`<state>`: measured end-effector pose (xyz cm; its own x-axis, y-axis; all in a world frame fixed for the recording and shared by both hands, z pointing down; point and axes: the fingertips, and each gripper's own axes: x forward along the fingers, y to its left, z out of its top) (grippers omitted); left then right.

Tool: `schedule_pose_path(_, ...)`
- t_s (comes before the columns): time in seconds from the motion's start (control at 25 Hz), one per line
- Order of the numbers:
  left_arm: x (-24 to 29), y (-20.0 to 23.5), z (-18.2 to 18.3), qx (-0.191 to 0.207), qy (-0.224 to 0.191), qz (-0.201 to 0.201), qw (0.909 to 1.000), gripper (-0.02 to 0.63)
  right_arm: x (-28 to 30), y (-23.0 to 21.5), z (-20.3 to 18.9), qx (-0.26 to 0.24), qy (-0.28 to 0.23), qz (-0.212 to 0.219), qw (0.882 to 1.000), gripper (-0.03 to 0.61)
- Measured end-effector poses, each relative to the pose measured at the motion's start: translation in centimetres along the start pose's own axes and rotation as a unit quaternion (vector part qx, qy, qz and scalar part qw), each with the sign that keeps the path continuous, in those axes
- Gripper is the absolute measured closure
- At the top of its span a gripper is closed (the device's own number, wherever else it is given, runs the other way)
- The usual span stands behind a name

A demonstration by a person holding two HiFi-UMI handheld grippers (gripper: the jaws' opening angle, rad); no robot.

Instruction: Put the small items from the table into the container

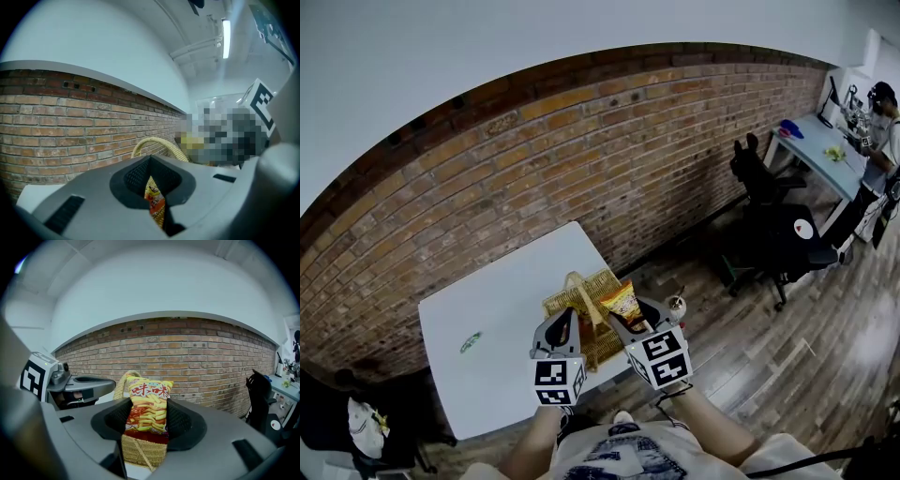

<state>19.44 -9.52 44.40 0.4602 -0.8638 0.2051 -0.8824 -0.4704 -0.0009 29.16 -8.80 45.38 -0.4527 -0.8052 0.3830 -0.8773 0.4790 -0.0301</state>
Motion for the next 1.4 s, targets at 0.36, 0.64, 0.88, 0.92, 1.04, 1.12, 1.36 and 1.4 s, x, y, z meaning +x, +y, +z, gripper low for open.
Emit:
schedule_pose_path(0.36,1.5,1.7,-0.7,-0.013,0.008,0.016,0.9997,0.565,3.4,-1.0,-0.6,-0.003,0.025,0.02,0.999,0.35)
schedule_pose_path(0.64,1.6,3.3,-1.3,-0.023,0.013,0.035,0.9991,0.565,6.3,-1.7,-2.2,0.003,0.066,0.04,0.997,0.35)
schedule_pose_path(0.88,1.5,4.5,-2.1,-0.03,0.022,0.047,0.9982,0.565,8.4,-1.8,-3.7,0.001,0.103,0.057,0.993,0.35)
schedule_pose_path(0.92,1.5,4.6,-2.2,-0.031,0.023,0.049,0.998,0.565,8.7,-1.8,-3.9,-0.003,0.109,0.059,0.992,0.35)
schedule_pose_path(1.04,1.4,4.9,-2.3,-0.033,0.026,0.054,0.9977,0.565,9.5,-1.5,-4.1,-0.021,0.124,0.068,0.99,0.35)
schedule_pose_path(1.12,1.3,5.1,-2.3,-0.032,0.026,0.056,0.9976,0.565,10.0,-1.3,-4.2,-0.036,0.132,0.073,0.988,0.35)
schedule_pose_path(1.36,1.0,5.3,-2.4,-0.034,0.026,0.056,0.9975,0.565,10.8,-0.6,-4.8,-0.083,0.16,0.091,0.979,0.35)
schedule_pose_path(1.4,0.9,5.3,-2.5,-0.035,0.026,0.057,0.9974,0.565,10.8,-0.6,-4.9,-0.087,0.163,0.092,0.979,0.35)
